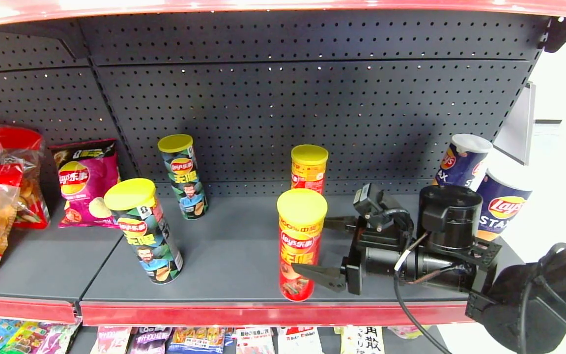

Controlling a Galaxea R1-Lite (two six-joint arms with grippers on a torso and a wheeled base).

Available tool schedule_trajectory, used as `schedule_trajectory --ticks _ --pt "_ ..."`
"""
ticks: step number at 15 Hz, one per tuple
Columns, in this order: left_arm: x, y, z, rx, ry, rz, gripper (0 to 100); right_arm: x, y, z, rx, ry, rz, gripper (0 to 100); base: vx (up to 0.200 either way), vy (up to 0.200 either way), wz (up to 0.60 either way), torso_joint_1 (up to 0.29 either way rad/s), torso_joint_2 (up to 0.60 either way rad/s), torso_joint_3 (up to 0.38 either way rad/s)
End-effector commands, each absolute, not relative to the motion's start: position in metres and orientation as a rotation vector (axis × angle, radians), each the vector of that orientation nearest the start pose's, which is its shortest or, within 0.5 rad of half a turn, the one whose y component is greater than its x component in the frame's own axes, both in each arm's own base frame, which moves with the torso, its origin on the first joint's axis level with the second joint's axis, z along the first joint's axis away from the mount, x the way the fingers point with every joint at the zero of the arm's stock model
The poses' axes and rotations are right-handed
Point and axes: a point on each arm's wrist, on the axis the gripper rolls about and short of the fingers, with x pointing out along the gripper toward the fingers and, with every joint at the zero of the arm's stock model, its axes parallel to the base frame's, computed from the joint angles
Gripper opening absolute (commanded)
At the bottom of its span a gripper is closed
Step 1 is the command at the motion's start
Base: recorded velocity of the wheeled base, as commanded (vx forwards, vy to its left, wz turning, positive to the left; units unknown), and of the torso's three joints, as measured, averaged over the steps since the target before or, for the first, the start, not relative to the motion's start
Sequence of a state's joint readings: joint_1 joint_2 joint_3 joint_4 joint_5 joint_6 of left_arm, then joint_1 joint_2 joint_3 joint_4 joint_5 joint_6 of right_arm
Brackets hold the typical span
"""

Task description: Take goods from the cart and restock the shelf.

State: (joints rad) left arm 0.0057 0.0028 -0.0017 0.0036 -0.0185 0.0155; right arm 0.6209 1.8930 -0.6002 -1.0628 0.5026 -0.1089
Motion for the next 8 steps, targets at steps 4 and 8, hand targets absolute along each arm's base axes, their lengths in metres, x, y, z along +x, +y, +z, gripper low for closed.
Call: schedule_trajectory --ticks 4,8 --pt "-0.023 -0.001 0.076 0.015 0.005 -0.012 100 0.255 0.196 0.110 -0.113 0.185 1.132 100 0.000 0.000 0.00 0.000 0.00 0.000" --pt "-0.023 -0.001 0.076 0.015 0.005 -0.012 100 0.258 0.204 0.109 -0.114 0.180 1.145 100 0.000 0.000 0.00 0.000 0.00 0.000"
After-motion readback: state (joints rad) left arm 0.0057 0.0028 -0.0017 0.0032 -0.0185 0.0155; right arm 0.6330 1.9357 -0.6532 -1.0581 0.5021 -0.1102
